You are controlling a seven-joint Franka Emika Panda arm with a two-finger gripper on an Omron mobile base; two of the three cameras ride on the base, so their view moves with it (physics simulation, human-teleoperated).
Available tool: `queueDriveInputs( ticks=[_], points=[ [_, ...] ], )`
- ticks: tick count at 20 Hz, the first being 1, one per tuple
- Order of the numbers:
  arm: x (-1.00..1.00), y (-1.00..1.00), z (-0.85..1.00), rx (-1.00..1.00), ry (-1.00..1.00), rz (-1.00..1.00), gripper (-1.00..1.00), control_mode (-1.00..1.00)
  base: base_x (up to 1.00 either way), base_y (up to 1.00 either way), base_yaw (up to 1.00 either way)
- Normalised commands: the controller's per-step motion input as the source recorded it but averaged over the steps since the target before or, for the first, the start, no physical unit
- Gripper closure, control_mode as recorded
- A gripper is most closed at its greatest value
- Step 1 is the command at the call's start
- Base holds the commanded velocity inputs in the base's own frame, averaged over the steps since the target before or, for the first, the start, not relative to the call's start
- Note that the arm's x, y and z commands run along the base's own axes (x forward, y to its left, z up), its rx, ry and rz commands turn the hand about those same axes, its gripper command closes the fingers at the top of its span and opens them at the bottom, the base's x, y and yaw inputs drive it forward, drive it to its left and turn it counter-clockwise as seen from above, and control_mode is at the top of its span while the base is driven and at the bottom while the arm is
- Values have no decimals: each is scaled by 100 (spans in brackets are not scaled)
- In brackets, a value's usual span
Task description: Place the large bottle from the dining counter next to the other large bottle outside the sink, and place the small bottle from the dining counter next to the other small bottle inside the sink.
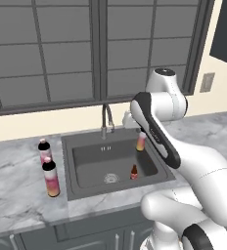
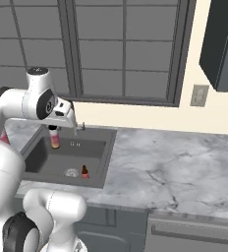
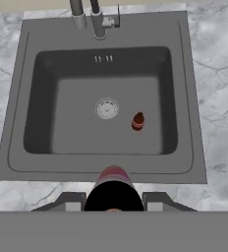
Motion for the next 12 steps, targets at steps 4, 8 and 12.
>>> queueDriveInputs(
  ticks=[4, 8, 12],
  points=[
    [0, 0, 0, 0, 0, 0, 100, 100, 0, 0, 0],
    [0, 0, 0, 0, 0, 0, 100, 100, 0, 0, 0],
    [0, 0, 0, 0, 0, 0, 100, 100, 0, 0, 0]
  ],
)
